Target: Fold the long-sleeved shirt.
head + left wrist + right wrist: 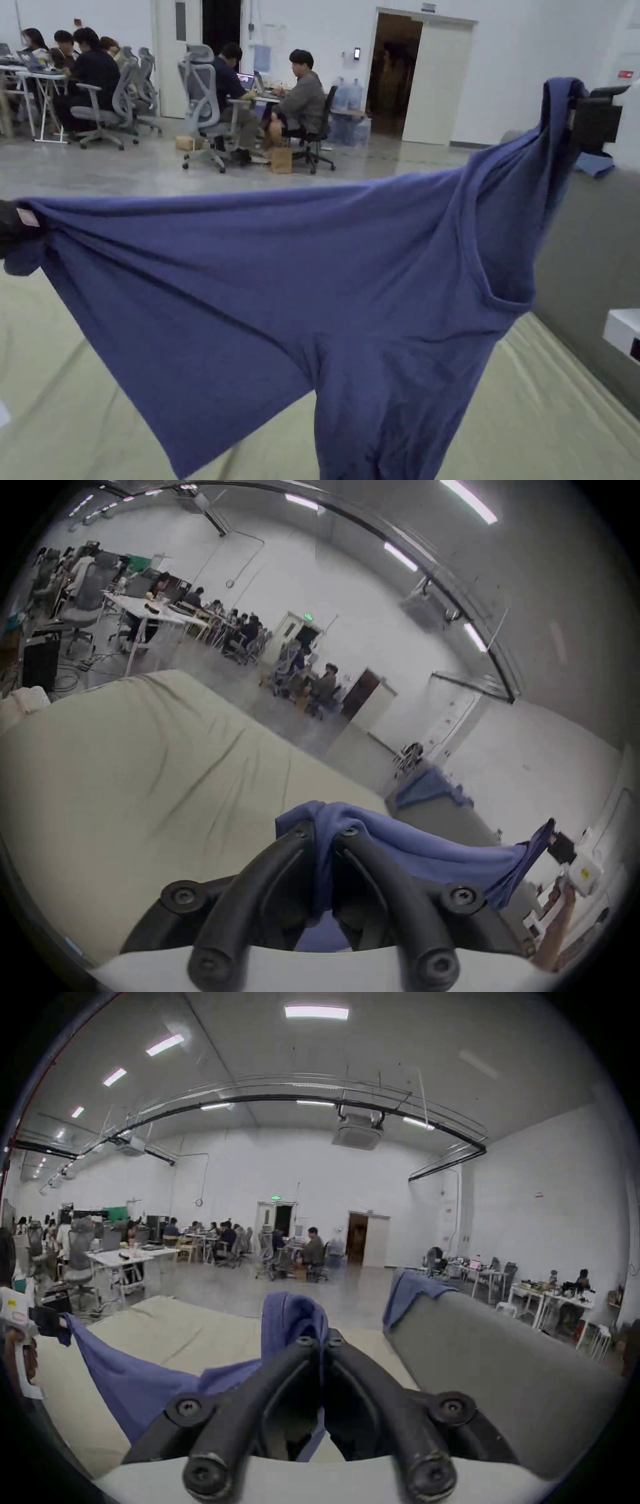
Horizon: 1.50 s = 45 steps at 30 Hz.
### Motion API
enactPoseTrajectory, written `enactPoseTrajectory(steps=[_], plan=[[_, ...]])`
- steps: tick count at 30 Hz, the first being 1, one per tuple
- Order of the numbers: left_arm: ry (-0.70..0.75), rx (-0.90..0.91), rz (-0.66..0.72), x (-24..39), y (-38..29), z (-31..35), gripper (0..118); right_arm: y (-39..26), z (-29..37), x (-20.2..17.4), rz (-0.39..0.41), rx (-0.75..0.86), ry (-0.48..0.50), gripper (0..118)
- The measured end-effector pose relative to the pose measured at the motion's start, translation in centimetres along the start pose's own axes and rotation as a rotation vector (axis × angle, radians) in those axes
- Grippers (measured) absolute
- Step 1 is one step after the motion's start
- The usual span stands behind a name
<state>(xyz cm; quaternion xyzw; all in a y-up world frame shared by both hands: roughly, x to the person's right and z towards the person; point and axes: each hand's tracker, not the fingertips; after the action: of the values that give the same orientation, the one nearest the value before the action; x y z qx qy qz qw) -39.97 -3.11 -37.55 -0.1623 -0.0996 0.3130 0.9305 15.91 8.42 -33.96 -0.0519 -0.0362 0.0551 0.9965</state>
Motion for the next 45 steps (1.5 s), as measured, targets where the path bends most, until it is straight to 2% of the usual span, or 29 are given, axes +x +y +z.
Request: enactPoseTrajectory(steps=[4, 8, 12, 16, 22, 25, 28, 31, 36, 39, 45], plan=[[0.022, 0.027, -0.014, 1.2, 5.7, -4.3, 4, 4.4, -6.1, 0.4, -0.079, -0.038, -0.005, 0], [0.079, 0.042, -0.051, 2.3, 10.1, -8.8, 4, 7.3, -12.6, -1.1, -0.061, -0.073, -0.024, 0], [0.158, 0.060, -0.080, 3.2, 13.0, -12.4, 4, 8.4, -18.1, -2.1, -0.115, -0.124, -0.038, 0], [0.204, 0.062, -0.111, 3.1, 14.5, -15.1, 4, 7.8, -22.6, -3.4, -0.088, -0.162, -0.073, 0], [0.256, 0.035, -0.204, 1.8, 12.4, -19.0, 4, 2.9, -27.5, -4.7, -0.063, -0.226, -0.087, 0], [0.287, -0.045, -0.231, -1.0, 8.6, -21.5, 4, -3.0, -29.8, -5.5, -0.020, -0.316, -0.082, 0], [0.329, -0.151, -0.267, -5.0, 3.2, -23.7, 4, -10.9, -31.3, -6.2, -0.014, -0.424, -0.057, 0], [0.363, -0.290, -0.254, -9.7, -3.1, -24.8, 4, -19.7, -31.5, -6.9, -0.001, -0.547, -0.037, 0], [0.407, -0.469, -0.256, -16.0, -12.2, -22.9, 4, -31.8, -28.5, -7.4, 0.088, -0.676, 0.051, 0], [0.397, -0.470, -0.230, -17.5, -15.9, -18.7, 4, -35.6, -24.9, -7.1, 0.075, -0.709, 0.083, 0], [0.353, -0.508, -0.222, -18.1, -19.8, -9.8, 4, -37.9, -14.3, -6.6, 0.139, -0.656, 0.136, 0]])
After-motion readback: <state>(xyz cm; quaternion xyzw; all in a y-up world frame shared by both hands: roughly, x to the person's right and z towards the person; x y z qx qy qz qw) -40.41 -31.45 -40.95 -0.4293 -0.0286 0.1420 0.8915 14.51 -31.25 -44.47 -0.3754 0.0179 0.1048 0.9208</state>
